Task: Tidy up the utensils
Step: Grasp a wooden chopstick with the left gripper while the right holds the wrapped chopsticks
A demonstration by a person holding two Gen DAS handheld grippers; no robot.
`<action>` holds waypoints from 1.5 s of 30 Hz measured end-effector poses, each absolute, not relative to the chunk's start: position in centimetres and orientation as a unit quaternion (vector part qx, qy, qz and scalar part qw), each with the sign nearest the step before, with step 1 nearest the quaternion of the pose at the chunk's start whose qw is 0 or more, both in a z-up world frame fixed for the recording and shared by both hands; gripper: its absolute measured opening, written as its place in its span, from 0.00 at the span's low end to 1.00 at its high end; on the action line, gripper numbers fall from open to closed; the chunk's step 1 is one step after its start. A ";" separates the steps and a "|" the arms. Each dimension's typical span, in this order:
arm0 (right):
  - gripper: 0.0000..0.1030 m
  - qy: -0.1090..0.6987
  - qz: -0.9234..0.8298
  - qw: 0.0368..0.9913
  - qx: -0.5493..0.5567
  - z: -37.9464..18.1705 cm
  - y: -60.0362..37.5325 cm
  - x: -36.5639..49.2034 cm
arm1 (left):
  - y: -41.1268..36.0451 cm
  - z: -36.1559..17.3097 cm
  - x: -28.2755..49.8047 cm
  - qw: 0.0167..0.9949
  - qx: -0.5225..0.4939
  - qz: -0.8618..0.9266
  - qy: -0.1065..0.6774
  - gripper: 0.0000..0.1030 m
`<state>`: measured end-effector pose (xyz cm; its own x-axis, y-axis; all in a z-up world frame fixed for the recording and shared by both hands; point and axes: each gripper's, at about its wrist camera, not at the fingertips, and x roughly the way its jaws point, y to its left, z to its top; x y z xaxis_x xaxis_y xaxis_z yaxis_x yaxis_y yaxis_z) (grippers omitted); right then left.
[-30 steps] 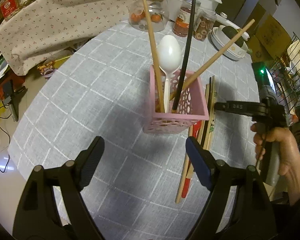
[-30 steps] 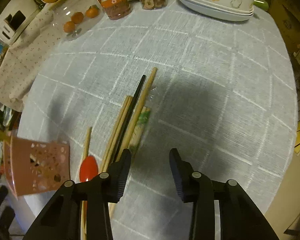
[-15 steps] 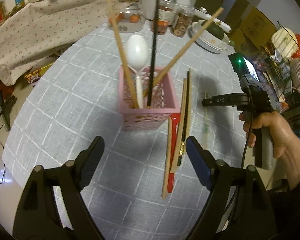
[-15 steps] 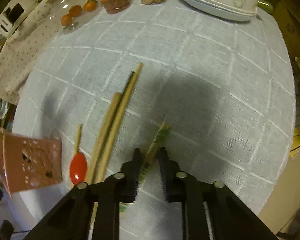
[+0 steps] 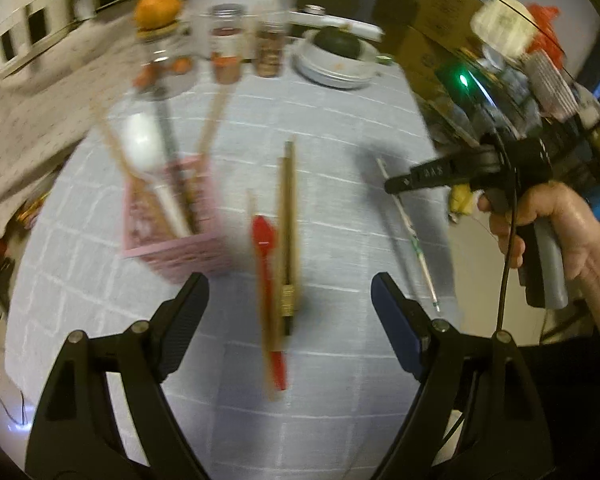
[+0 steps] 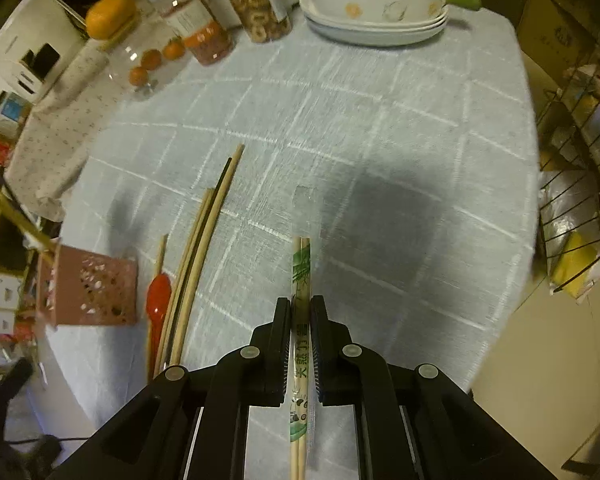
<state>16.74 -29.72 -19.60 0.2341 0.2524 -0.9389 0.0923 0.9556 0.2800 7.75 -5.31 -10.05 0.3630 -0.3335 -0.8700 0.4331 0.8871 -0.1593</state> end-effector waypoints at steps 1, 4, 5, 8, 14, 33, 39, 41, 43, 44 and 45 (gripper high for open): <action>0.09 0.615 0.055 0.773 0.146 -19.4 -30.0 16.5 | -6.0 -10.2 7.7 0.822 0.054 -0.240 0.514 0.67; 0.09 0.608 0.063 0.775 0.160 -18.9 -30.4 16.4 | -8.9 -11.0 7.8 0.814 0.078 -0.256 0.516 0.43; 0.09 0.607 0.066 0.775 0.163 -18.8 -30.7 16.4 | -9.7 -11.4 8.2 0.812 0.083 -0.256 0.519 0.40; 0.09 0.608 0.072 0.772 0.171 -19.2 -30.8 16.5 | -12.9 -13.1 10.8 0.802 0.093 -0.232 0.543 0.32; 0.09 0.619 0.069 0.761 0.180 -20.2 -32.6 15.9 | -16.8 -15.9 17.1 0.796 0.072 -0.181 0.574 0.25; 0.09 0.619 0.068 0.756 0.203 -20.7 -35.6 15.2 | -17.0 -20.8 22.2 0.782 0.072 -0.125 0.607 0.20; 0.09 0.620 0.066 0.755 0.203 -20.8 -35.3 15.5 | -16.7 -21.2 22.5 0.783 0.077 -0.104 0.609 0.20; 0.09 0.620 0.066 0.755 0.202 -20.8 -35.2 15.6 | -16.6 -21.2 22.6 0.784 0.075 -0.104 0.608 0.20; 0.09 0.620 0.066 0.755 0.201 -20.9 -35.2 15.6 | -16.6 -21.4 22.7 0.784 0.078 -0.106 0.607 0.20; 0.09 0.621 0.066 0.755 0.202 -20.9 -35.2 15.7 | -16.7 -21.4 22.8 0.783 0.080 -0.107 0.607 0.20; 0.09 0.622 0.065 0.754 0.202 -21.0 -35.3 15.7 | -16.8 -21.4 22.9 0.784 0.083 -0.109 0.606 0.20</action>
<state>15.66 -35.30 -21.01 0.2187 0.3486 -0.9114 0.1535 0.9101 0.3849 22.86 -16.84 -21.39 0.2422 -0.0702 -0.9677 0.2715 0.9624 -0.0019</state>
